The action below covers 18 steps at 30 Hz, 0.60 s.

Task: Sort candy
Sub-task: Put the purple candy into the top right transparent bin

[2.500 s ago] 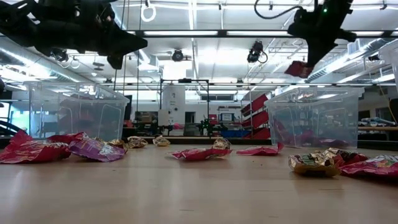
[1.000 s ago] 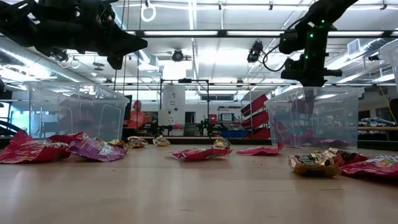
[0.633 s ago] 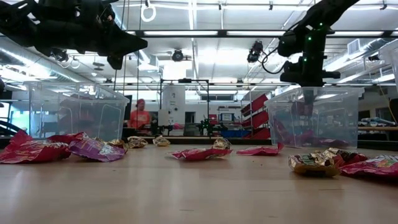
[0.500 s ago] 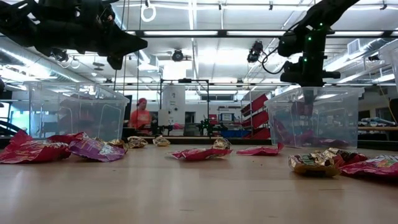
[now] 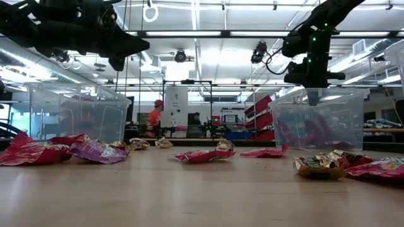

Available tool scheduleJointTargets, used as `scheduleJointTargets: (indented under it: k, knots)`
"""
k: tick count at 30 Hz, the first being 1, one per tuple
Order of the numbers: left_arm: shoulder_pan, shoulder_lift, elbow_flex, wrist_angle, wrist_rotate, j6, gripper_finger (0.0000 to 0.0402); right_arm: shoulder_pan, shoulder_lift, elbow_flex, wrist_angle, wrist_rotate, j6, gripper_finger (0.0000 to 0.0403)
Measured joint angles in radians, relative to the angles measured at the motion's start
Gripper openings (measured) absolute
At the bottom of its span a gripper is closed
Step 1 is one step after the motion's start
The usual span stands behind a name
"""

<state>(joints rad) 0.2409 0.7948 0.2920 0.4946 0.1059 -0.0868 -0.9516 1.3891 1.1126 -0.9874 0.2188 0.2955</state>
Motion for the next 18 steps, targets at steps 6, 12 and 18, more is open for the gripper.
scheduleJointTargets:
  k: [6, 12, 18]
  knots:
    - [0.000, 0.000, 0.000, 0.000, 0.000, 0.000, 0.0009, 0.000, 0.000, 0.000, 0.000, 0.000, 0.000, 0.0029]
    - [0.000, 0.000, 0.000, 0.000, 0.000, -0.001, 0.0009, 0.000, -0.004, 0.000, -0.002, 0.000, -0.002, 0.0032]
    - [0.000, 0.000, 0.000, 0.002, 0.000, -0.004, 0.0009, 0.031, -0.065, 0.000, -0.003, -0.010, -0.008, 0.0032]
